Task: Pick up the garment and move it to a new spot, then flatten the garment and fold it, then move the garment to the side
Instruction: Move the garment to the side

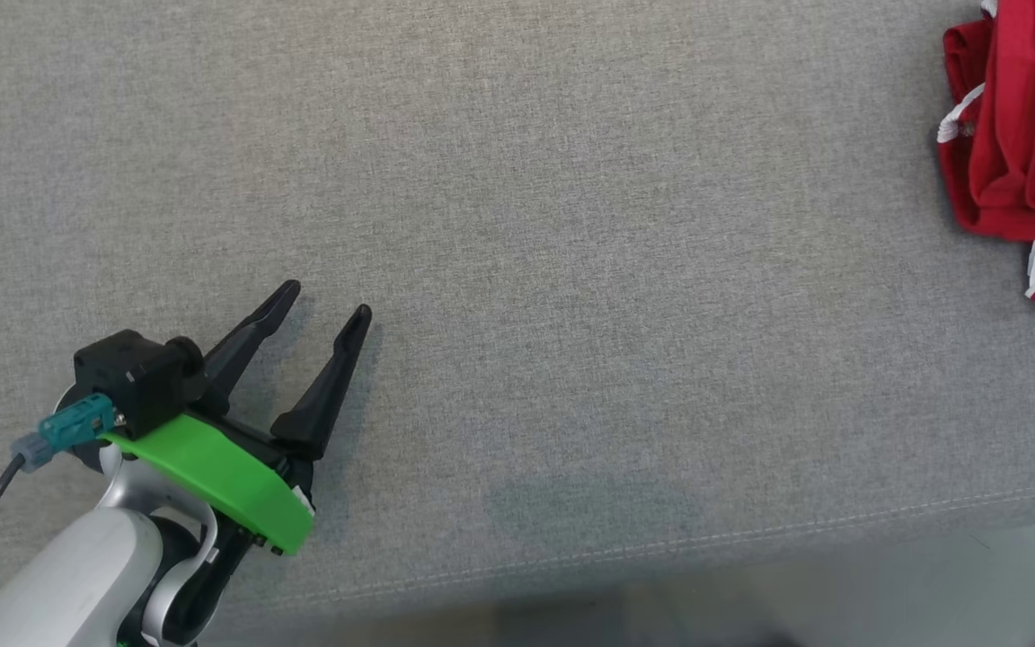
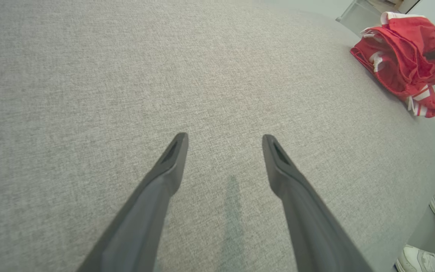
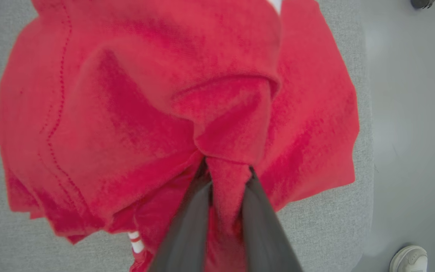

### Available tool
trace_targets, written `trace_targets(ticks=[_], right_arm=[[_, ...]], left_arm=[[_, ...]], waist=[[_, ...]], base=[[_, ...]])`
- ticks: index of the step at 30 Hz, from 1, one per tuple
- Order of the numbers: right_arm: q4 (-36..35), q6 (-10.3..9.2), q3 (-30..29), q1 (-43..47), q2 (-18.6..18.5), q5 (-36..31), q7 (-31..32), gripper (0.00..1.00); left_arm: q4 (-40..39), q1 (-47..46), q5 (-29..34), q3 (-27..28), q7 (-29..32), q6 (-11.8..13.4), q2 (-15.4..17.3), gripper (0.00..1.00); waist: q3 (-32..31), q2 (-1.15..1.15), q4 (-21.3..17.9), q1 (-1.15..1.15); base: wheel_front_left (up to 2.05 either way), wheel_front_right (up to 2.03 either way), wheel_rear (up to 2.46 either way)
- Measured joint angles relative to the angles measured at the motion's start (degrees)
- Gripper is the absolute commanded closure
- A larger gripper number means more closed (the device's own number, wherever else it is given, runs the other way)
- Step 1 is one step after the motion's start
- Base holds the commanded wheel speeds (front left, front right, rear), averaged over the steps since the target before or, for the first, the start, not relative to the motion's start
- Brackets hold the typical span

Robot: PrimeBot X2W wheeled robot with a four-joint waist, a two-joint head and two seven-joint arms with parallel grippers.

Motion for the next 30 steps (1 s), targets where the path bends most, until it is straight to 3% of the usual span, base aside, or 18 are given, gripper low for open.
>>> trace_targets(ticks=[1, 2, 3, 11, 19, 23, 30], right_arm=[[0.74, -0.18, 0.07, 0.05, 0.33, -0.09, -0.55, 0.50], [1.35, -0.18, 0.18, 0.06, 0.53, -0.59, -1.00, 0.10], [1.93, -0.19, 0.46, 0.07, 0.62, -1.51, -1.34, 0.00], [8.00, -1.02, 0.97, 2.75, 2.42, -3.26, -3.46, 0.00], [12.94, -1.08, -1.15, 5.34, 6.15, -3.03, -10.85, 0.00], [11.99, -1.08, -2.69, 6.32, 7.66, -2.83, -16.58, 0.00], [3.32, -0.94, -3.86, 7.50, 7.04, -7.66, -30.71, 0.00]], left_arm=[[-0.02, -0.03, -0.04, 0.02, 0.00, 0.00, -0.41, 0.00], [-0.02, -0.04, -0.04, 0.02, 0.00, 0.00, -0.63, 0.00], [0.04, -0.04, -0.04, 0.05, 0.00, 0.00, -0.64, 0.00], [1.27, -0.15, -0.04, 0.82, -0.02, 0.01, -0.52, 0.00], [2.66, -0.16, -0.02, 0.69, -0.67, 0.01, -1.20, 0.00], [4.70, -0.16, 0.90, 0.93, -2.30, 0.01, -1.70, 0.00], [11.20, 1.86, 2.76, 5.82, -6.95, 0.01, -2.87, 0.00]], waist=[[0.06, 0.00, 0.14, 0.00], [0.14, 0.00, 0.23, 0.00], [0.21, 0.00, 0.30, 0.00], [-0.37, 0.00, 0.28, 0.00], [-2.64, 0.00, -0.41, 0.00], [-4.41, 0.00, -0.54, 0.00], [-8.23, 0.00, -0.24, 0.00]], base=[[0.00, 0.00, 0.00], [0.00, 0.00, 0.00], [0.00, 0.00, 0.00], [0.00, 0.00, 0.00], [0.00, 0.00, 0.00], [0.00, 0.00, 0.00], [0.00, 0.00, 0.00]])
